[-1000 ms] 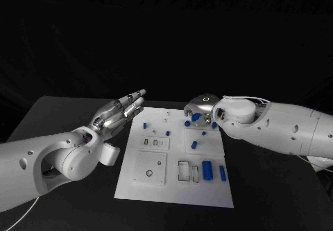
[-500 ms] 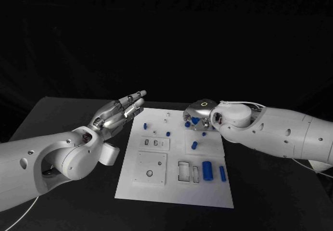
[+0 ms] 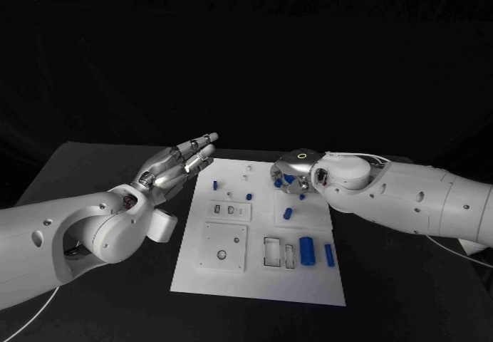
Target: Assemble the parts on the task board
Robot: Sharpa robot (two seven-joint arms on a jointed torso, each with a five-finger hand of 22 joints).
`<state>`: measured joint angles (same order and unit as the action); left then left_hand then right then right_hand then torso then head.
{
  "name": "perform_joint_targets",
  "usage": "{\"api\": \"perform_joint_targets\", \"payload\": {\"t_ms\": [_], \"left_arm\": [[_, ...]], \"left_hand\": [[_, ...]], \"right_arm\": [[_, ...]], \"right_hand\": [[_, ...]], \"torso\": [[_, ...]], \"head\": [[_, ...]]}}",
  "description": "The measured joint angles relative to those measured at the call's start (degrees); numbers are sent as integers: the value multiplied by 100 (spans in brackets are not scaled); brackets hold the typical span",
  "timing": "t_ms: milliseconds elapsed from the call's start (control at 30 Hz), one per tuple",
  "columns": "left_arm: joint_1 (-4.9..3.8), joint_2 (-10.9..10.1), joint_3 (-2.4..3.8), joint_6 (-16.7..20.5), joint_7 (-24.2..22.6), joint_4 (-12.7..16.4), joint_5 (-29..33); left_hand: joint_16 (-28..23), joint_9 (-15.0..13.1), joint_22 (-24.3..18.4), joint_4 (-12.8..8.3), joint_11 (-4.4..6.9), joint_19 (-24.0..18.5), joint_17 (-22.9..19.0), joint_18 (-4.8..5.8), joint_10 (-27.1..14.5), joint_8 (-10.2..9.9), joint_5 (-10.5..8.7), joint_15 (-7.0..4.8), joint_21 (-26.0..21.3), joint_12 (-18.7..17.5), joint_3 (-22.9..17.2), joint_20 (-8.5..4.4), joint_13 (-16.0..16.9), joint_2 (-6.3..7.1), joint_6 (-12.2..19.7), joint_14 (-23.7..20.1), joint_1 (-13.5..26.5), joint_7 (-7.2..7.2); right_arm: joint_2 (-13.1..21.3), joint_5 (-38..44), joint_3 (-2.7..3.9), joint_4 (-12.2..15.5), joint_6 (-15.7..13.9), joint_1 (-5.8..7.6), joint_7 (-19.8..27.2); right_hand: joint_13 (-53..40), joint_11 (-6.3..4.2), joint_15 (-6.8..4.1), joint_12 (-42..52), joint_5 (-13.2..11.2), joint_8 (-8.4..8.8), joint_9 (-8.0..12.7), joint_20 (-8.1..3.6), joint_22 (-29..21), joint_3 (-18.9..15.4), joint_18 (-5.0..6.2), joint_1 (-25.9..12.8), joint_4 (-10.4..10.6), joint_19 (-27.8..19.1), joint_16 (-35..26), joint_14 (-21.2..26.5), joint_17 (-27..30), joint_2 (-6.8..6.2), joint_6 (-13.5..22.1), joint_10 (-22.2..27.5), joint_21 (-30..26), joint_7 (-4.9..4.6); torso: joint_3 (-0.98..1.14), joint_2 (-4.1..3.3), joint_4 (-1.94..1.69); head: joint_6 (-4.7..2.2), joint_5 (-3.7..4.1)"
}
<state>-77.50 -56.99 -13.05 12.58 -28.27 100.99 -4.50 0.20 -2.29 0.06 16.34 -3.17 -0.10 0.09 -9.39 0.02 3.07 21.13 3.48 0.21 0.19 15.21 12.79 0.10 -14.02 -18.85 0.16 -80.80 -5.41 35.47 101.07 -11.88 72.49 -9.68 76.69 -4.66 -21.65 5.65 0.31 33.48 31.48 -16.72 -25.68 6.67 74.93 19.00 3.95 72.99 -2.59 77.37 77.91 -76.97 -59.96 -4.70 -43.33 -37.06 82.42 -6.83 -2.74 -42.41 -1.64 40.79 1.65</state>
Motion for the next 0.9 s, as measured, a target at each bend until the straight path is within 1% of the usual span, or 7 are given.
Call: {"api": "perform_joint_targets", "payload": {"t_ms": [100, 167, 233, 433, 700, 733, 900], "left_arm": [[0, 10, 0, -14, 12, -14, -6], [0, 12, -1, -23, 21, -19, -12], [0, 15, -2, -31, 29, -25, -19], [0, 19, -2, -48, 58, -39, -43], [0, 32, -4, -67, 101, -52, -63], [1, 32, -5, -69, 106, -52, -65], [1, 21, -6, -75, 134, -51, -77]], "left_hand": [[0, 0, 0, -15, 0, 21, 0, 0, 0, 22, 27, 0, 0, 0, -15, 21, 1, 0, -20, 0, 0, -20], [0, 0, 0, -15, -12, 21, 0, 0, 12, 22, 27, 11, 0, 0, -15, 21, 1, -15, -20, -11, -15, -20], [0, 0, 0, -16, -21, 21, 0, 1, 21, 22, 27, 16, 0, 0, -15, 21, 1, -23, -20, -16, -23, -20], [0, -5, 1, -15, -40, 21, 0, 1, 1, 44, 67, 15, 0, 0, -46, 21, 0, -15, -41, -15, -76, -41], [0, -5, 1, -29, -60, 0, -2, 0, 21, 44, 94, 15, 0, 0, -60, 41, 0, -40, -102, -15, -100, -61], [0, -4, 1, -30, -60, 5, -2, 0, 21, 57, 117, 15, 0, 0, -61, 46, 0, -40, -102, -15, -100, -61], [0, -10, 2, -30, -60, 21, -4, -1, 21, 66, 121, 53, 0, 0, -61, 62, 0, -17, -117, -12, -123, -76]], "right_arm": [[-16, -24, 1, -42, -36, -5, 31], [-29, -44, 1, -71, -63, -9, 54], [-41, -61, 1, -95, -89, -13, 76], [-82, -111, 2, -159, -193, -27, 158], [-118, -157, 2, -216, -397, -56, 277], [-116, -161, 2, -219, -425, -59, 288], [-93, -186, 3, -226, -576, -62, 339]], "right_hand": [[-12, 0, 0, 0, 0, 0, -22, 0, 0, 39, 0, 0, -8, 0, 0, 0, 0, 0, -39, 0, 0, -2], [-25, -1, 0, 0, 0, 0, -47, 0, 0, 79, 0, 0, 0, 0, 0, 0, 0, 0, -87, -1, 0, 43], [-35, -10, -15, 0, -3, -13, -77, 0, 0, 101, 0, 0, 0, 0, 0, 15, 4, 0, -144, -64, 0, 43], [-78, -86, -43, 0, -88, -189, -262, -5, -1, 182, 0, 69, -9, 5, 0, 43, 22, 69, -437, -392, 0, 106], [-85, -190, -126, 44, -123, -443, -590, -135, -1, 196, 1, 130, -24, 135, 0, -41, -36, 130, -778, -892, 68, 149], [-85, -205, -138, 47, -124, -479, -634, -147, -1, 196, 1, 155, -24, 147, 0, -53, -36, 105, -812, -967, 68, 153], [-93, -137, -168, 68, -146, -540, -784, -187, -1, 195, 1, 192, -24, 187, 0, -83, -43, 143, -913, -1100, 90, 137]], "torso": [[-2, 4, 0], [-2, 5, 0], [-3, 7, 0], [-2, 11, -7], [0, 13, -10], [0, 13, -10], [-3, 22, -10]], "head": [[16, 7], [22, 10], [31, 11], [53, 1], [74, -38], [79, -47], [102, -75]]}}
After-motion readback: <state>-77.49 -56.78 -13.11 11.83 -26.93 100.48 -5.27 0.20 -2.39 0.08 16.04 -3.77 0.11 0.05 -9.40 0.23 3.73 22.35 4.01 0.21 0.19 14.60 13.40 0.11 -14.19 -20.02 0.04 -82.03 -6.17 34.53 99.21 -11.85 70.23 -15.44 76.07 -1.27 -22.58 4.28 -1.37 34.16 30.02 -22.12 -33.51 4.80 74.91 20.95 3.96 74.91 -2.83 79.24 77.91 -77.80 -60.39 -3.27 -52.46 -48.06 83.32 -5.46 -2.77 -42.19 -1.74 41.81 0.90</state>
